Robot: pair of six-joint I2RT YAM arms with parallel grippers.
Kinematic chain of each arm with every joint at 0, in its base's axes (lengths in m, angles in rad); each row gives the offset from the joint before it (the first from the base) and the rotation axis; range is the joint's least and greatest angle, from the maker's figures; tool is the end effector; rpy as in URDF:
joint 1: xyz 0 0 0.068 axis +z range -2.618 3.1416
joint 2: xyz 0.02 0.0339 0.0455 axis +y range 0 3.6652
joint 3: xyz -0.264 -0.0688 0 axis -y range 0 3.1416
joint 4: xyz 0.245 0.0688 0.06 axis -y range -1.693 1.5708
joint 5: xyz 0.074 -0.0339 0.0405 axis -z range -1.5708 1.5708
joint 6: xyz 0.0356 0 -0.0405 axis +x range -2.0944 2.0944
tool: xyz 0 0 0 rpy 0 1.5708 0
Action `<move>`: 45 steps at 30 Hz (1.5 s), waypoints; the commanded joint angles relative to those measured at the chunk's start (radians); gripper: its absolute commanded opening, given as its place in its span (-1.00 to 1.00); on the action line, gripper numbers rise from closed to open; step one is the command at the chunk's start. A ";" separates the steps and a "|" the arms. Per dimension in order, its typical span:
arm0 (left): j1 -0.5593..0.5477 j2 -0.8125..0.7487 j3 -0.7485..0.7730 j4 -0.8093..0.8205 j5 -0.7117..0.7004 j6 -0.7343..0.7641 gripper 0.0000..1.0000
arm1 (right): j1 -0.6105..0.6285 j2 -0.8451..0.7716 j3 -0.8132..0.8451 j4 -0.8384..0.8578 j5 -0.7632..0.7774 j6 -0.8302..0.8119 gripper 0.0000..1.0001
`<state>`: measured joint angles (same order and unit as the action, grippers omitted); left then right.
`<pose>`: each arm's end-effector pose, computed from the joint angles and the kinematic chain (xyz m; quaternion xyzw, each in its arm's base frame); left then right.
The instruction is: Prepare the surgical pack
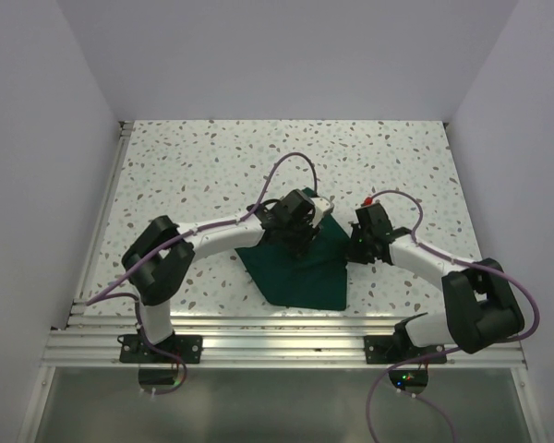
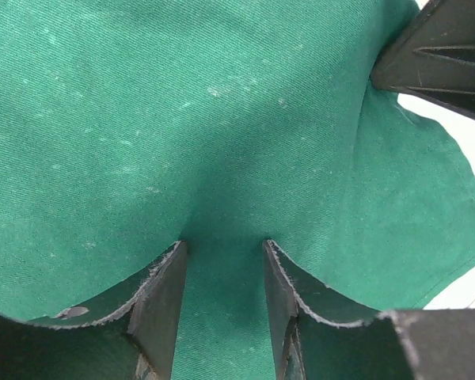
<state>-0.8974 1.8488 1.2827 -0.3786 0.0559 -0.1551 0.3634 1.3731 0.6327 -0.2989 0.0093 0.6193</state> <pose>0.2452 -0.3105 0.1978 0.3529 0.8832 -0.1776 0.2528 0.2291 0.0868 0.1569 0.1243 0.9568 0.1200 0.2337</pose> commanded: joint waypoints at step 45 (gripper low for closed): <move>-0.084 0.217 0.023 -0.045 -0.022 -0.070 -0.70 | -0.049 -0.088 -0.014 0.018 0.009 -0.006 -0.63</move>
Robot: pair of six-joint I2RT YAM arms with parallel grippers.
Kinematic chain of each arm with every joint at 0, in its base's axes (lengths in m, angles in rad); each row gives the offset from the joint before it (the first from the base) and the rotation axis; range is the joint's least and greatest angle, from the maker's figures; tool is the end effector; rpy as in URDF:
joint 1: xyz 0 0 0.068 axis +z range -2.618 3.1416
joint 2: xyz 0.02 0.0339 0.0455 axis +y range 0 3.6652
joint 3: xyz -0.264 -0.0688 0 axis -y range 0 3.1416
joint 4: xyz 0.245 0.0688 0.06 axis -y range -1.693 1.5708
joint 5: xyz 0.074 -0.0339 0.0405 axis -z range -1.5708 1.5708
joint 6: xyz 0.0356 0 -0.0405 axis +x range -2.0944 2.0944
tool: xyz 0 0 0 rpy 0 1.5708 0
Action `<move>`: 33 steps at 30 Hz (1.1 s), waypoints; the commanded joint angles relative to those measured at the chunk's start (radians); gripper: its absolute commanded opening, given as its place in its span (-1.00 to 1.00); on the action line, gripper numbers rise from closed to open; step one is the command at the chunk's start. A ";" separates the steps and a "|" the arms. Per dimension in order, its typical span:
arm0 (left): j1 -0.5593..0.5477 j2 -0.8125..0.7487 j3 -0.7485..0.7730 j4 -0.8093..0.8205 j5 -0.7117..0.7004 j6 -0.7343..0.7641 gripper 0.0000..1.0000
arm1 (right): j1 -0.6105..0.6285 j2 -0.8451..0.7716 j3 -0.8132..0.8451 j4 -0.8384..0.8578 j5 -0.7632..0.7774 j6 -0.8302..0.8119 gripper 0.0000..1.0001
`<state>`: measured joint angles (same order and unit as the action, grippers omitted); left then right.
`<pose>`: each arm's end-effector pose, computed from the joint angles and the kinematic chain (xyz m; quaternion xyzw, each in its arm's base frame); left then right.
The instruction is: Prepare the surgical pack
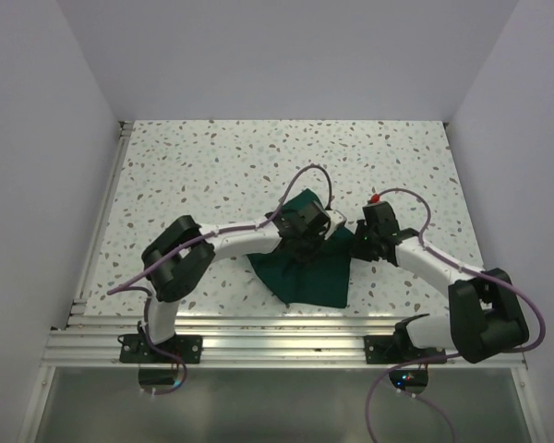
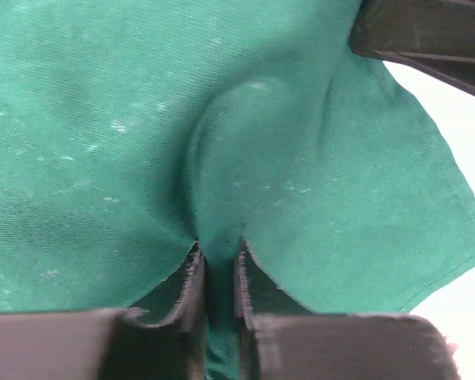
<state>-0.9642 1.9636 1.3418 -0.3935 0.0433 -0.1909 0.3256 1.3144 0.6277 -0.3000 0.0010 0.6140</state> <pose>0.2341 -0.3401 0.1704 0.3680 0.8882 -0.1671 0.2183 0.2283 0.0771 0.1685 0.1378 0.9477 0.1299 0.2569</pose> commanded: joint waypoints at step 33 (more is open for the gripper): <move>0.044 -0.098 0.447 -0.323 0.058 -0.157 -1.00 | -0.031 -0.198 -0.140 0.378 -0.421 -0.001 -0.52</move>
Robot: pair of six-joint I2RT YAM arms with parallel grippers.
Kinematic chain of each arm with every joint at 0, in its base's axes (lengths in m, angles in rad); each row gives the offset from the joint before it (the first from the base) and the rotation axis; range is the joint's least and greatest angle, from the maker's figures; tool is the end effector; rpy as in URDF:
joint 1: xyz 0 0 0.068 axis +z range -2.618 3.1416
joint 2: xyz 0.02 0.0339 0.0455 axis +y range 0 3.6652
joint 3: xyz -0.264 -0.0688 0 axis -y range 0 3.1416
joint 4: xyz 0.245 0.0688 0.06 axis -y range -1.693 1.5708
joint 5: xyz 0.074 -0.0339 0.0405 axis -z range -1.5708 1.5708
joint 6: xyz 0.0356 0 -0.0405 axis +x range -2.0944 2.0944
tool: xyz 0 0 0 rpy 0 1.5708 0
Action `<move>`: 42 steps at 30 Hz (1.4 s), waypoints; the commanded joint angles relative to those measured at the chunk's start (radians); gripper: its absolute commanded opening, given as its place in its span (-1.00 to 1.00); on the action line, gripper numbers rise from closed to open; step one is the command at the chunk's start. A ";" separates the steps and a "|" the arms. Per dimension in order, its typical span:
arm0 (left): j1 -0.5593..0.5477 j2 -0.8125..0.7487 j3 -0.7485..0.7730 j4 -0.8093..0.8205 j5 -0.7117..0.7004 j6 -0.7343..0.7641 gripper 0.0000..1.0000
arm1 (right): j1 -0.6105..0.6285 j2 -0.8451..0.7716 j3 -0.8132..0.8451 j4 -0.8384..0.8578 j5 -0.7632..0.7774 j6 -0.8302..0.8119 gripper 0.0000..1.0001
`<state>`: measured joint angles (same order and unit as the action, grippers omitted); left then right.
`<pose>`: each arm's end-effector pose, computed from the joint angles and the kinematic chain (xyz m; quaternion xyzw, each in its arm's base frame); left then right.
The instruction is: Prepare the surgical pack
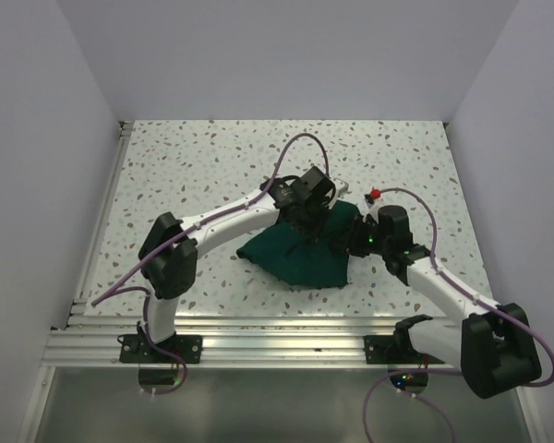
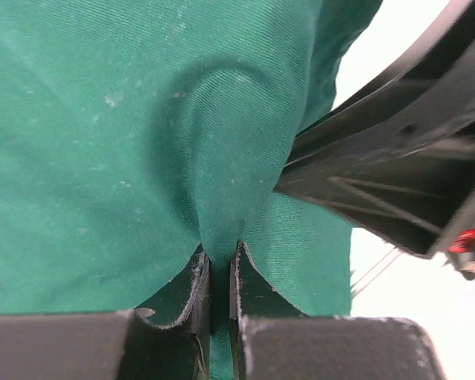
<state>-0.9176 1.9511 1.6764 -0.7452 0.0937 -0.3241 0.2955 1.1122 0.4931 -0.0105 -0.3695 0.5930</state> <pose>0.2571 -0.3414 0.2567 0.2933 0.9155 -0.1947 0.1948 0.2107 0.0776 0.1938 0.0475 0.8788 0.3394 0.3321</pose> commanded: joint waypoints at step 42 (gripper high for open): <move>0.062 -0.147 0.131 0.050 -0.031 -0.046 -1.00 | 0.287 0.251 -0.088 0.721 0.391 0.309 -1.00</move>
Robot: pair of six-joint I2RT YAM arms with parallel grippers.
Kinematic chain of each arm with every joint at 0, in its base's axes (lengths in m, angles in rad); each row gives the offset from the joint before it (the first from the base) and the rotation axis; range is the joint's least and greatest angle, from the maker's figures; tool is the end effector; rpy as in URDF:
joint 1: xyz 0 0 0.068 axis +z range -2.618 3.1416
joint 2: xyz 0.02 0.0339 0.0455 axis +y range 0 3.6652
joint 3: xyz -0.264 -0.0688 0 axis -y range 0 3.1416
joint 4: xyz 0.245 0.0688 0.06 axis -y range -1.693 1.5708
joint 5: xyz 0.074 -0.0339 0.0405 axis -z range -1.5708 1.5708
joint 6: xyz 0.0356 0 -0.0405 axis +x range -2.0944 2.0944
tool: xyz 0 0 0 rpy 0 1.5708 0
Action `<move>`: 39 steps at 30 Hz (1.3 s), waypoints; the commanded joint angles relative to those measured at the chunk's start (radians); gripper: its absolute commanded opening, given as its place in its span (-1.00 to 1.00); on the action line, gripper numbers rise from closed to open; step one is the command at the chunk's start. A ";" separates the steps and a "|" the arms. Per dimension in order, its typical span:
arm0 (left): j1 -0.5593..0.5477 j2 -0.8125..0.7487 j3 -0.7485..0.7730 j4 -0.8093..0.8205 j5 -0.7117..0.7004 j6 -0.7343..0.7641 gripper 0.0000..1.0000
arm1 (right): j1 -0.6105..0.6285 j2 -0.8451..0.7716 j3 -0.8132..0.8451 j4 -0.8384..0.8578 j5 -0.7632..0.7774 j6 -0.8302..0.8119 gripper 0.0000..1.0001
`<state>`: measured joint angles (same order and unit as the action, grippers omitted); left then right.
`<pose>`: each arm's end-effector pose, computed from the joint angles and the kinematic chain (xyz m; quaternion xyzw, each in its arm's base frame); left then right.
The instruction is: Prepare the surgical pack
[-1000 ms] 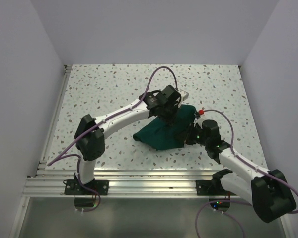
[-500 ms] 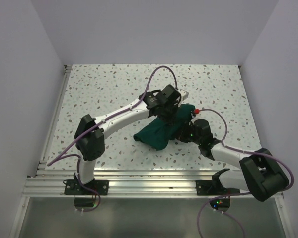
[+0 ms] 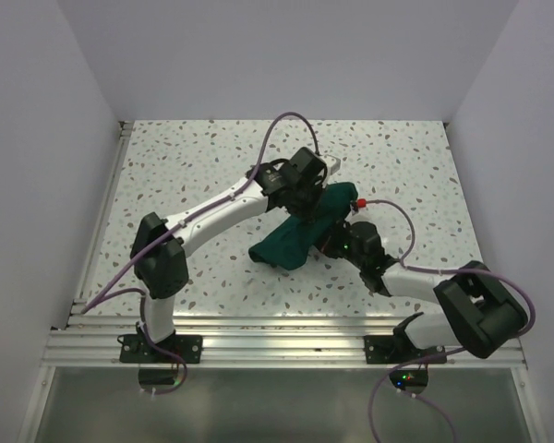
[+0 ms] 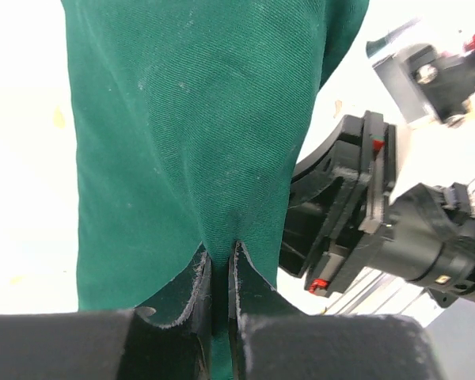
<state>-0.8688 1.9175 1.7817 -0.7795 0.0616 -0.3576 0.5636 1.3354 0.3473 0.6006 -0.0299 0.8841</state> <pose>0.2743 -0.3277 0.3012 0.2488 0.9131 -0.2090 0.2464 0.2064 0.1317 0.1573 0.1242 0.8206 0.3786 0.4096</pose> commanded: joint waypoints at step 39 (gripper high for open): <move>-0.099 -0.061 -0.220 0.385 0.185 -0.092 -1.00 | 0.050 0.079 -0.149 0.235 0.237 0.023 -1.00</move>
<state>-0.9302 1.8725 1.5555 -0.5045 0.1520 -0.4099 0.6079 1.4204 0.2043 0.7376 0.1619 0.8986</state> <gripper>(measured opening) 0.100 0.010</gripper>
